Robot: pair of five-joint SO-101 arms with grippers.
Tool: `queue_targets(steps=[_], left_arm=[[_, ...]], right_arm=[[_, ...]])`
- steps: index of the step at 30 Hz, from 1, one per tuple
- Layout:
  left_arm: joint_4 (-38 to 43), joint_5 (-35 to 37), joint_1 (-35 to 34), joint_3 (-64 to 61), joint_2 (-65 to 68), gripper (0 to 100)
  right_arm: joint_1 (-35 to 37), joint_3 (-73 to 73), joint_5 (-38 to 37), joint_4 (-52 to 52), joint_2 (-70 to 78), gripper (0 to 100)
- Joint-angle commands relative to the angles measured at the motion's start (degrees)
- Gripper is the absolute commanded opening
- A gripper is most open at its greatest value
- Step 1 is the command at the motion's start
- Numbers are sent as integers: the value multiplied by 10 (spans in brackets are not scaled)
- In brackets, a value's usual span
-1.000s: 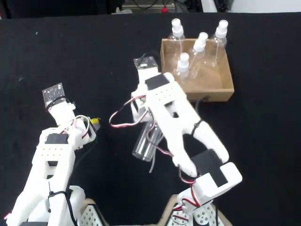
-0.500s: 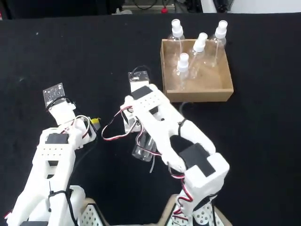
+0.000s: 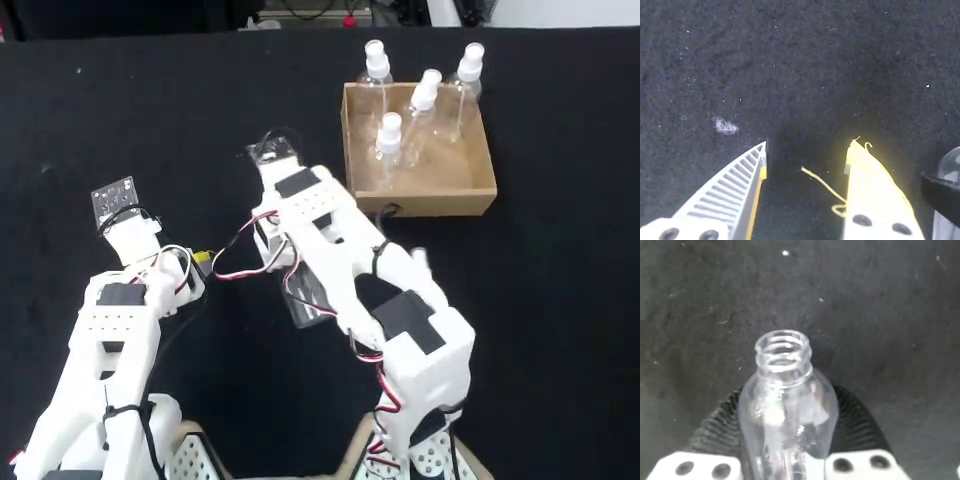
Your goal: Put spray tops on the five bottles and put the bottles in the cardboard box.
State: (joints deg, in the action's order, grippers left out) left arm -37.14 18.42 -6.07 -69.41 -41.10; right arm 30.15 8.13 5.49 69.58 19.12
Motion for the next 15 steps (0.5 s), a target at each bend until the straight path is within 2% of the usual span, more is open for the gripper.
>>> queue_targets(steps=[1, 6, 9, 13, 15], left_arm=[[11, 5, 7, 8, -14, 245], [11, 5, 7, 8, -14, 245], [11, 5, 7, 8, -14, 245], [11, 5, 7, 8, -14, 245], [11, 5, 7, 8, -14, 245]], right_arm=[[4, -33, -104, -11, -2, 35], [4, -17, -289, -25, 0, 37], [4, -30, -274, -6, -7, 77], [4, -86, -242, 62, -5, 285], [4, -106, -239, 84, -8, 344]])
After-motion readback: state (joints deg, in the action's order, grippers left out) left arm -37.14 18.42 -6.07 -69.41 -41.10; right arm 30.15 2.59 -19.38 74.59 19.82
